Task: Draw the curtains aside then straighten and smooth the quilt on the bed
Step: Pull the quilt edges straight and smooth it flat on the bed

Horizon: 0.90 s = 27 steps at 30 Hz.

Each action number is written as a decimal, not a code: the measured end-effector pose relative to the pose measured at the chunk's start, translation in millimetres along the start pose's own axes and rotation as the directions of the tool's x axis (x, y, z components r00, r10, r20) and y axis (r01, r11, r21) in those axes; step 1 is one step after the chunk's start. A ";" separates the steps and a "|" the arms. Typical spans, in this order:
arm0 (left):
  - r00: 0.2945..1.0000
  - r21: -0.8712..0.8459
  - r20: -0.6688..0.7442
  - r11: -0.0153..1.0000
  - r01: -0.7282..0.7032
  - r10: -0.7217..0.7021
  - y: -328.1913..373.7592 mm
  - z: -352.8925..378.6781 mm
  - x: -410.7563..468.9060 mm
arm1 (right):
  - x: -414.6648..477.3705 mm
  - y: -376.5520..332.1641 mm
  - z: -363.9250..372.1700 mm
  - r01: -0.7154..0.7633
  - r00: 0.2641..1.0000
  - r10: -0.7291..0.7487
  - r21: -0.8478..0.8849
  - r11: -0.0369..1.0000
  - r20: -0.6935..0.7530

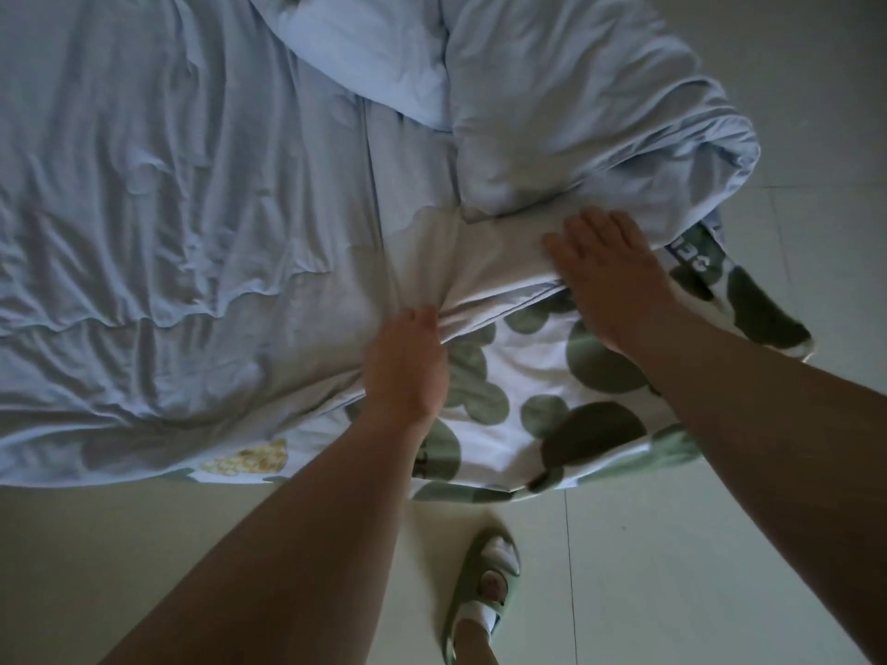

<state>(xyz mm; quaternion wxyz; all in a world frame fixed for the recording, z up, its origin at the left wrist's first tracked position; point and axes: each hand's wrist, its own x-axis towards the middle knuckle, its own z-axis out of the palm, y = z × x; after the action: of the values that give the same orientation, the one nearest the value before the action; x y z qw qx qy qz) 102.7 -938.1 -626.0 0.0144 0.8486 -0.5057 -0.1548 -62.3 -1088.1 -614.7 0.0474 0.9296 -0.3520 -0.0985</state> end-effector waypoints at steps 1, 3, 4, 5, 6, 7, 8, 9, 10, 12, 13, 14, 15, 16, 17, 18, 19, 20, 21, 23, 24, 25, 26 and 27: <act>0.999 -0.062 -0.032 0.998 -0.010 0.008 0.9 -6.6 1.9 | 4.8 -2.5 -3.4 0.006 1.000 -0.005 -0.016 1.000 0.017; 0.996 -0.102 -0.078 0.994 -0.046 0.038 2.0 -20.2 -1.8 | 9.3 -7.9 -22.5 -0.052 0.997 0.051 0.016 0.999 0.061; 0.996 -0.117 -0.073 0.991 -0.063 0.055 2.9 -24.4 -7.1 | 7.4 -6.4 -31.3 -0.093 0.992 0.087 0.057 0.994 0.091; 0.996 -0.125 -0.057 0.989 -0.080 0.073 2.0 -27.0 -14.3 | 2.6 -5.9 -40.8 -0.110 0.989 0.099 0.091 0.990 0.112; 0.995 -0.118 -0.023 0.988 -0.096 0.094 2.5 -29.5 -25.7 | -6.4 -5.2 -49.4 -0.098 0.987 0.084 0.100 0.990 0.135; 0.991 -0.101 0.020 0.987 -0.129 0.131 2.4 -27.2 -38.6 | -18.3 -5.8 -52.4 -0.067 0.981 0.050 0.088 0.994 0.187; 0.983 -0.077 0.078 0.984 -0.162 0.168 1.0 -23.7 -52.7 | -32.8 -7.9 -55.5 -0.035 0.965 0.015 0.073 0.997 0.263; 0.972 -0.052 0.139 0.981 -0.186 0.191 -2.5 -16.6 -66.8 | -49.4 -13.1 -55.9 -0.016 0.935 -0.010 0.071 0.997 0.355; 0.961 -0.037 0.186 0.978 -0.203 0.206 -7.6 -8.0 -79.5 | -66.1 -19.8 -51.4 -0.024 0.901 -0.014 0.081 0.996 0.434; 0.948 -0.015 0.227 0.974 -0.227 0.224 -15.8 7.7 -98.9 | -91.2 -29.5 -39.3 -0.080 0.858 0.008 0.117 0.990 0.514; 0.951 0.011 0.220 0.975 -0.223 0.215 -19.4 14.9 -103.6 | -98.9 -33.7 -35.0 -0.094 0.845 0.010 0.130 0.987 0.535; 0.959 0.042 0.201 0.976 -0.214 0.201 -22.4 21.6 -106.1 | -103.3 -36.9 -29.4 -0.089 0.832 -0.007 0.145 0.985 0.555; 0.972 0.078 0.148 0.977 -0.198 0.185 -25.3 27.9 -107.4 | -105.2 -39.5 -25.2 -0.076 0.830 -0.034 0.174 0.982 0.557; 0.983 0.114 0.086 0.978 -0.174 0.165 -27.7 31.4 -107.0 | -103.1 -40.4 -24.8 -0.074 0.837 -0.051 0.204 0.976 0.545; 0.991 0.157 0.028 0.979 -0.131 0.128 -31.0 36.2 -107.8 | -100.9 -42.7 -23.0 -0.077 0.854 -0.065 0.249 0.965 0.515; 0.997 0.188 -0.006 0.979 -0.074 0.076 -33.8 37.5 -106.5 | -97.0 -44.2 -23.6 -0.084 0.886 -0.069 0.305 0.948 0.458; 1.000 0.203 -0.010 0.979 -0.022 0.024 -35.8 39.4 -107.2 | -95.0 -47.4 -22.7 -0.092 0.916 -0.067 0.369 0.925 0.396; 1.000 0.214 0.020 0.977 0.006 -0.010 -36.0 38.9 -108.5 | -94.2 -52.1 -20.9 -0.100 0.934 -0.059 0.416 0.904 0.351; 0.995 0.219 0.097 0.976 0.007 -0.029 -35.4 37.9 -108.9 | -93.9 -56.9 -18.0 -0.107 0.937 -0.057 0.440 0.892 0.345; 0.966 0.169 0.258 0.985 -0.039 -0.006 -31.9 41.5 -110.8 | -93.6 -63.5 -9.3 -0.134 0.901 -0.072 0.433 0.892 0.427; 0.953 0.109 0.303 0.993 -0.052 0.016 -30.1 44.0 -112.1 | -94.2 -65.7 -4.4 -0.153 0.876 -0.078 0.427 0.891 0.477; 0.942 0.035 0.334 0.999 -0.038 0.024 -28.6 46.0 -112.9 | -94.5 -67.2 -1.4 -0.170 0.862 -0.075 0.426 0.888 0.501; 0.938 -0.055 0.348 0.999 0.002 0.017 -27.6 48.5 -114.4 | -95.0 -67.8 0.5 -0.181 0.859 -0.068 0.425 0.887 0.507; 0.932 -0.143 0.364 0.988 0.055 0.001 -26.7 50.9 -117.0 | -95.4 -67.8 0.7 -0.188 0.861 -0.061 0.427 0.884 0.505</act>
<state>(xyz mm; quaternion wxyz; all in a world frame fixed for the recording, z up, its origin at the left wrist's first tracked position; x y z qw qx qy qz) 59.8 -817.5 -650.2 -0.0173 0.8088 -0.4747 -0.3466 -88.5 -974.1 -611.8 -0.2656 0.8426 -0.3964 -0.2497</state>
